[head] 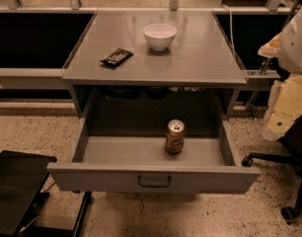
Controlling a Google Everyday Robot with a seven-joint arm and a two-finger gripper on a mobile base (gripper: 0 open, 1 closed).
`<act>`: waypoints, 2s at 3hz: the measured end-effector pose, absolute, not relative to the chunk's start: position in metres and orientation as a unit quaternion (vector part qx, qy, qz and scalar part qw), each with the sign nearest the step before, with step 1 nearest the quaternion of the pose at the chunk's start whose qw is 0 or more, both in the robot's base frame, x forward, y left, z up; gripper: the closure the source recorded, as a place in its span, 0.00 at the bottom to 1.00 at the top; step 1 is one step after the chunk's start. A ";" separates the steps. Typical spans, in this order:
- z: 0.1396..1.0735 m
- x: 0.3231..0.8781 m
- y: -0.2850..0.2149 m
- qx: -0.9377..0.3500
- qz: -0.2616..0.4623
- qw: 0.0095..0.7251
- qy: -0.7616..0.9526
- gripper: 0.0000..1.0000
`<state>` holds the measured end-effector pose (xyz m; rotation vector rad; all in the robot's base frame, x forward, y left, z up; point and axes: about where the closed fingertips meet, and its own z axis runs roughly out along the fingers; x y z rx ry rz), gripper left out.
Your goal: Pick orange can from top drawer and place on counter
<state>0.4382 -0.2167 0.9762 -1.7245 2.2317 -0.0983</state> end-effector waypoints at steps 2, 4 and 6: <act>0.929 0.444 -0.234 -0.597 0.009 0.176 0.782 0.00; 0.794 0.473 -0.244 -0.568 0.191 0.281 0.749 0.00; 0.751 0.506 -0.193 -0.578 0.261 0.367 0.681 0.00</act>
Offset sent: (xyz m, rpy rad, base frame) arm 0.0248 -0.0403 -0.1362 0.3433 0.0589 0.0258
